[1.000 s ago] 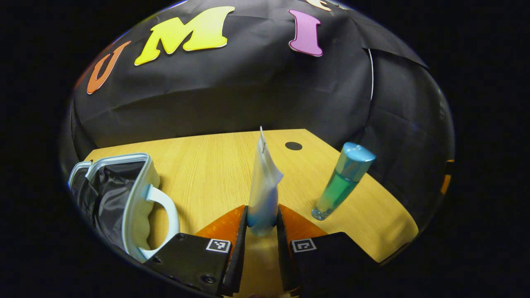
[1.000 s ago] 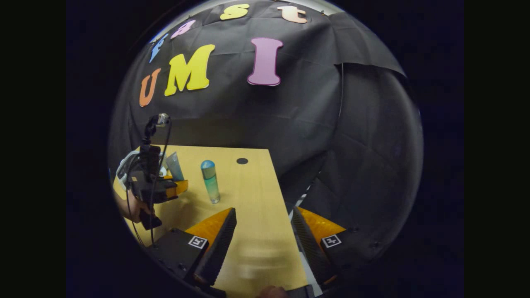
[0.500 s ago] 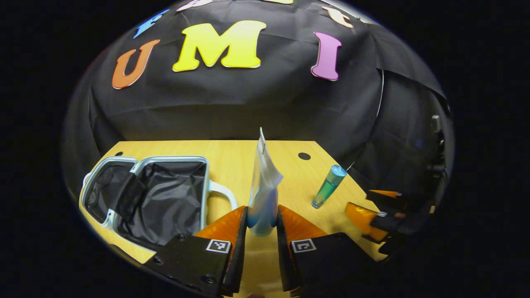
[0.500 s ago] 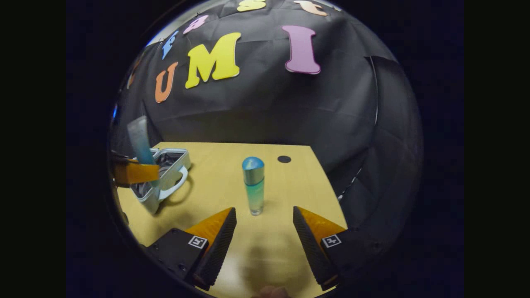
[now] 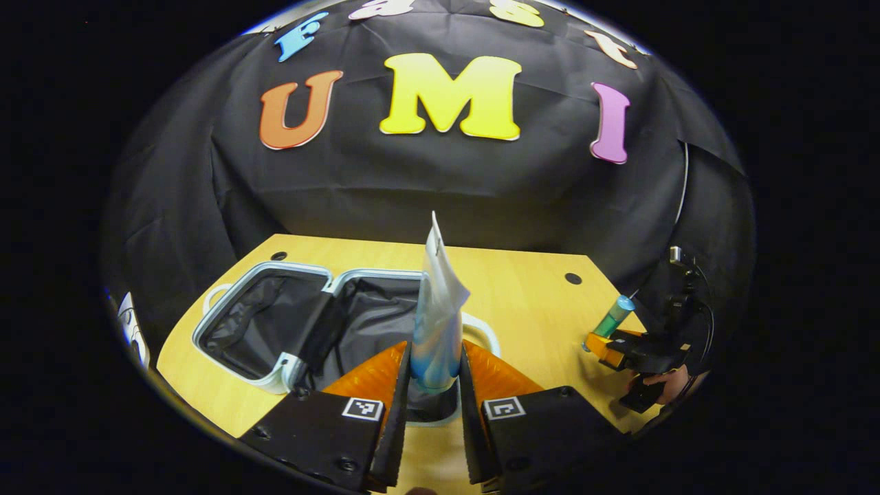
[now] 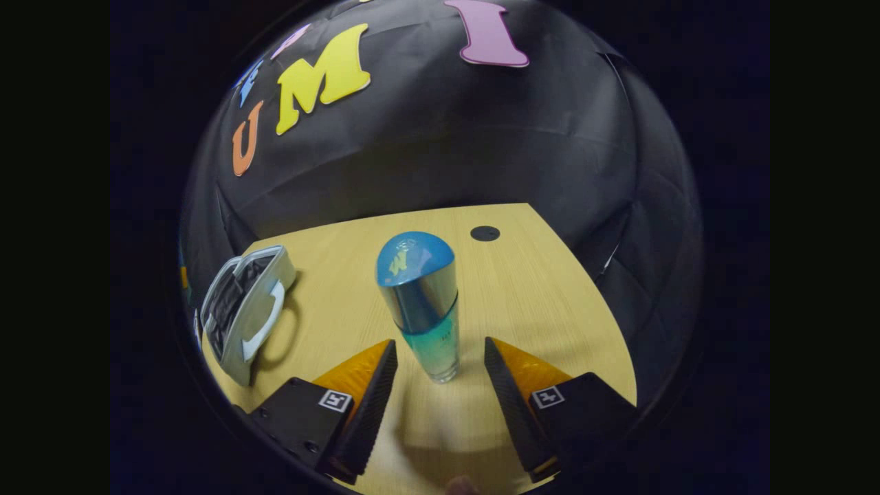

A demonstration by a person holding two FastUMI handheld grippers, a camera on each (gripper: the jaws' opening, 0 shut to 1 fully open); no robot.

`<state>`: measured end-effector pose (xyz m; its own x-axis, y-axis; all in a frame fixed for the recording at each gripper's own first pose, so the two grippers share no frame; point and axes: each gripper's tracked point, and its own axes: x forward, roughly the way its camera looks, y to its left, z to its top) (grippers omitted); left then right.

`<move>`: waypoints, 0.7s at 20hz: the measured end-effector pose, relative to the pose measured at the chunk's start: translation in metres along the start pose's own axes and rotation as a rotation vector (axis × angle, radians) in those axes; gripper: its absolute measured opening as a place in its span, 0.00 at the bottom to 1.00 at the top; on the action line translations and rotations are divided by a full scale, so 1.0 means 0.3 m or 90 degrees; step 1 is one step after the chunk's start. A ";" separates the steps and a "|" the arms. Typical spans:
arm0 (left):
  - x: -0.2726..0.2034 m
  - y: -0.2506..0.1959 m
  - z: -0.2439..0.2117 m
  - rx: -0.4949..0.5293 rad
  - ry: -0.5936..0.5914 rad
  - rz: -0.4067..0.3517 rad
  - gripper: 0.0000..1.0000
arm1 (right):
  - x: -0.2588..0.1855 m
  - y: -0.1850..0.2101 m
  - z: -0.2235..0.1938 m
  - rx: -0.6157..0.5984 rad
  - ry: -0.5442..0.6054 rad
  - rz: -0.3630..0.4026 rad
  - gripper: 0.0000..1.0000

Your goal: First open the suitcase, pack the skin care products into it, and then close the suitcase.

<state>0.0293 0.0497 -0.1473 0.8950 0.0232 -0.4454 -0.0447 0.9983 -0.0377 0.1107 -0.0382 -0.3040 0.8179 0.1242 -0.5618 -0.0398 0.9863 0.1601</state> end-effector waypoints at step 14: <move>0.259 0.234 -0.178 0.007 0.260 -0.152 0.39 | -0.206 0.096 0.077 -0.029 0.016 0.033 0.36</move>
<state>0.0720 0.1186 -0.2323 0.6324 -0.2273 -0.7405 0.1477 0.9738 -0.1728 0.0722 -0.0201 -0.2458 0.7991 0.1780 -0.5742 -0.1089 0.9822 0.1529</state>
